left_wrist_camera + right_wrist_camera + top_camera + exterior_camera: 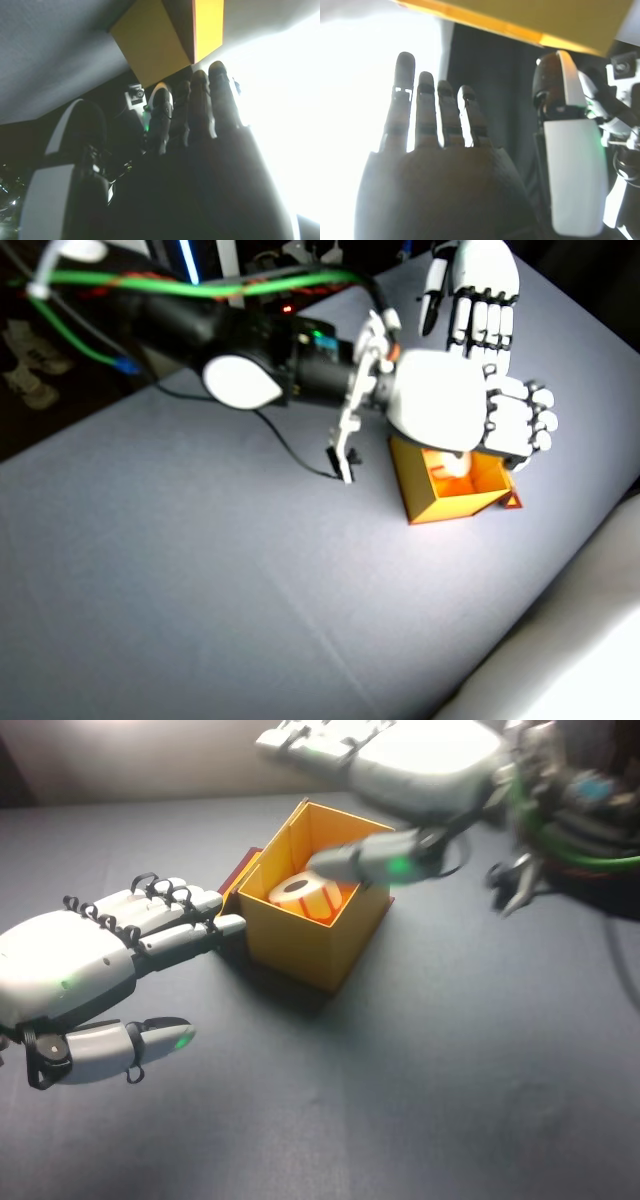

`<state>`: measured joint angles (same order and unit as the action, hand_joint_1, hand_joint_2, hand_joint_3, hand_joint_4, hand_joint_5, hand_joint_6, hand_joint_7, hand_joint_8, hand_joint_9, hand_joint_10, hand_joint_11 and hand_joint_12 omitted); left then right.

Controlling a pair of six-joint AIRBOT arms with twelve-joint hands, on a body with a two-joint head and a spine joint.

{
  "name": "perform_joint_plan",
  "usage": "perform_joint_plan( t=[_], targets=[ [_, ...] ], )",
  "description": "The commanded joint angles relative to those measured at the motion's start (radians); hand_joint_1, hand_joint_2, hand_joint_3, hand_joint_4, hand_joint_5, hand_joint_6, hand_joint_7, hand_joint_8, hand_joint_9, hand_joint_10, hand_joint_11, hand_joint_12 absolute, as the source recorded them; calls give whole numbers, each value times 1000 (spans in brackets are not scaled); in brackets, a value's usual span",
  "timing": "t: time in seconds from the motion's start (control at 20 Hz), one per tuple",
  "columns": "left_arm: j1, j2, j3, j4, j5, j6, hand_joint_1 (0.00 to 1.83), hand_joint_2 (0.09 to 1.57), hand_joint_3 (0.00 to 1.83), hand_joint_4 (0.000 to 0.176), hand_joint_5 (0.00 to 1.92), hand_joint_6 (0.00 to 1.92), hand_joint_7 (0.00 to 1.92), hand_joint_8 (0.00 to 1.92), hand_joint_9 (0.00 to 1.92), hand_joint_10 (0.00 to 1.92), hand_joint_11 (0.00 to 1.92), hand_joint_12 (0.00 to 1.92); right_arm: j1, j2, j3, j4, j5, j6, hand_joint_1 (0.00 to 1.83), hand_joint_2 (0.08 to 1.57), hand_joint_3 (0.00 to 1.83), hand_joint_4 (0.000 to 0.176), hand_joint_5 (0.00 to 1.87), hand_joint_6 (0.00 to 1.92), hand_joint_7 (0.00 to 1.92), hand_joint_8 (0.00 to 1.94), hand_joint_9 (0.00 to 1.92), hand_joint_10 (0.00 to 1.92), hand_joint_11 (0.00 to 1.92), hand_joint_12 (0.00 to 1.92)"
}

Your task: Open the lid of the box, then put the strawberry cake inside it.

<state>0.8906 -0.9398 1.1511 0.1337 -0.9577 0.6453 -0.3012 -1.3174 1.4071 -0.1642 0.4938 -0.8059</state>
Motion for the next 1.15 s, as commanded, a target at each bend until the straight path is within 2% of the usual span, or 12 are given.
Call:
perform_joint_plan(
  t=[0.0, 0.1, 0.25, 0.35, 0.5, 0.55, 0.6, 0.7, 0.75, 0.85, 1.05, 1.1],
  targets=[
    [0, 13, -5, -33, -139, -1, 416, 1414, 1, 74, 98, 2, 0, 0, 0, 0, 0, 1, 20, 29, -18, 10, 174, 5, 281, 1272, 5, 1, 0, 0, 0, 0, 17, 171, 0, 1321],
    [16, 25, -19, -50, -164, 8, 440, 1417, 1, 68, 98, 2, 0, 0, 0, 0, 0, 0, -5, 83, -81, 2, 238, 5, 221, 1285, 4, 1, 0, 0, 0, 0, 0, 131, 0, 1477],
    [38, 43, -39, -77, -207, 28, 396, 1418, 1, 37, 106, 3, 0, 0, 0, 0, 0, 0, -74, 191, -172, -1, 349, 5, 231, 1250, 0, 73, 0, 0, 0, 0, 0, 143, 0, 1454],
    [51, 54, -47, -93, -240, 33, 441, 1417, 0, 12, 111, 4, 0, 0, 0, 0, 8, 4, -120, 238, -214, 1, 408, 5, 239, 1271, 1, 58, 0, 0, 0, 0, 0, 90, 0, 1513],
    [73, 78, -67, -125, -299, 57, 353, 1428, 5, 53, 3, 0, 0, 0, 0, 0, 0, 0, -227, 327, -281, 27, 516, 5, 226, 1272, 1, 82, 0, 0, 0, 0, 0, 0, 0, 200],
    [81, 83, -72, -137, -324, 64, 351, 1430, 5, 66, 0, 0, 0, 0, 0, 0, 0, 0, -262, 353, -301, 39, 548, 5, 263, 1271, 0, 92, 0, 0, 0, 0, 0, 0, 0, 39],
    [90, 87, -77, -152, -357, 71, 341, 1435, 6, 73, 0, 0, 0, 0, 0, 0, 0, 0, -303, 388, -326, 53, 582, 1, 234, 1327, 0, 122, 0, 0, 0, 0, 0, 0, 0, 372],
    [99, 90, -81, -168, -401, 75, 229, 1401, 0, 72, 0, 0, 0, 0, 0, 0, 0, 0, -360, 441, -371, 88, 629, -37, 182, 1288, 0, 100, 0, 0, 0, 0, 0, 0, 0, 20],
    [101, 92, -84, -173, -424, 78, 224, 1375, 0, 32, 0, 0, 0, 0, 0, 0, 0, 0, -403, 476, -401, 117, 673, -66, 240, 1299, 0, 9, 0, 0, 0, 0, 0, 0, 0, 3],
    [102, 96, -89, -174, -447, 84, 160, 1356, 0, 0, 0, 0, 0, 0, 0, 0, 0, 0, -478, 522, -434, 159, 745, -74, 404, 1321, 0, 0, 0, 0, 0, 0, 0, 0, 0, 0],
    [128, 112, -109, -199, -518, 105, 107, 1333, 0, 0, 0, 0, 0, 0, 0, 0, 0, 0, -661, 582, -492, 295, 931, -87, 376, 1348, 6, 0, 0, 0, 0, 0, 0, 0, 0, 0],
    [143, 115, -114, -220, -552, 114, 170, 1386, 12, 26, 0, 0, 0, 0, 0, 0, 0, 0, -738, 601, -513, 350, 1012, -90, 278, 1323, 0, 0, 0, 0, 0, 0, 0, 0, 0, 0]
  ],
)
